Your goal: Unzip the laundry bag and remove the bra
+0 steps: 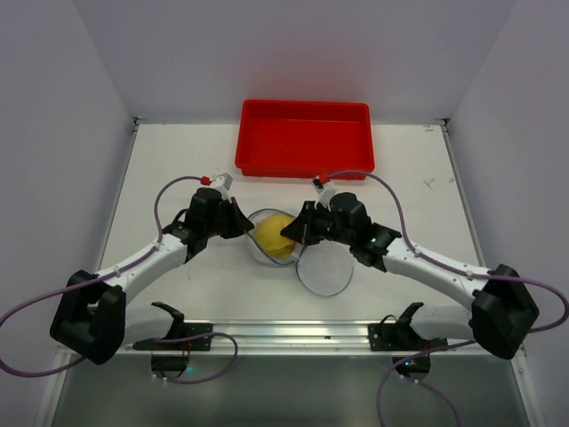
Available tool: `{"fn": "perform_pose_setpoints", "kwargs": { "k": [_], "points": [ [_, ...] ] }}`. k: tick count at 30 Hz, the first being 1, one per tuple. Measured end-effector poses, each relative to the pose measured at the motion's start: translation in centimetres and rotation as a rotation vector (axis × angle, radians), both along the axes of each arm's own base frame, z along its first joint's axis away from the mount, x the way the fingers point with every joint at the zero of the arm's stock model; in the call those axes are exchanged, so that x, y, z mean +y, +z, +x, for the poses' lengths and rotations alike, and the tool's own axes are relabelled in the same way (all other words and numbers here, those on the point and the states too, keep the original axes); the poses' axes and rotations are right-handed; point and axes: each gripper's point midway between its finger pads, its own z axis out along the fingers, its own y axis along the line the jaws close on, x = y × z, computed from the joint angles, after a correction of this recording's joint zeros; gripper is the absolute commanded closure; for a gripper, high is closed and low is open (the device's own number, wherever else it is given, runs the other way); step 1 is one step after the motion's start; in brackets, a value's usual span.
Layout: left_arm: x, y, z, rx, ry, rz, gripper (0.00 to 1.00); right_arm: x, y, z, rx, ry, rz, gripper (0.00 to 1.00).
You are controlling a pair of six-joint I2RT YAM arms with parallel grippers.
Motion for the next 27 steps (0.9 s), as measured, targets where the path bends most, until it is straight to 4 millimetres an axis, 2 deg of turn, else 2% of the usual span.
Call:
{"fn": "perform_pose_setpoints", "kwargs": {
  "k": [3,7,12,15,19,22,24,27],
  "points": [
    [1.0,-0.3,0.3,0.017,0.029,0.009,1.0,-0.2,3.2,-1.6,-0.07,0.085,0.043,1.0],
    [1.0,-0.4,0.1,0.026,0.025,0.007,1.0,0.3,8.7,-2.8,-0.173,0.182,0.112,1.0],
    [0.9,-0.4,0.0,0.032,0.017,0.002,1.0,1.0,16.8,-2.9,-0.325,0.236,0.206,1.0],
    [0.9,-0.5,-0.1,0.034,0.017,0.003,1.0,0.4,23.0,-2.1,-0.452,0.212,0.265,1.0],
    [0.9,-0.8,-0.1,0.045,0.017,0.006,1.0,-2.1,28.9,0.2,-0.577,0.118,0.296,1.0],
    [0.8,-1.0,-0.2,0.05,0.014,0.006,1.0,-4.8,31.5,3.5,-0.639,-0.001,0.268,1.0],
    [0.8,-1.0,-0.2,0.051,0.014,0.006,1.0,-6.2,32.4,6.2,-0.663,-0.075,0.243,1.0],
    [0.8,-1.0,-0.2,0.052,0.013,0.006,1.0,-8.4,31.0,10.6,-0.649,-0.179,0.18,1.0]
  ]
}}
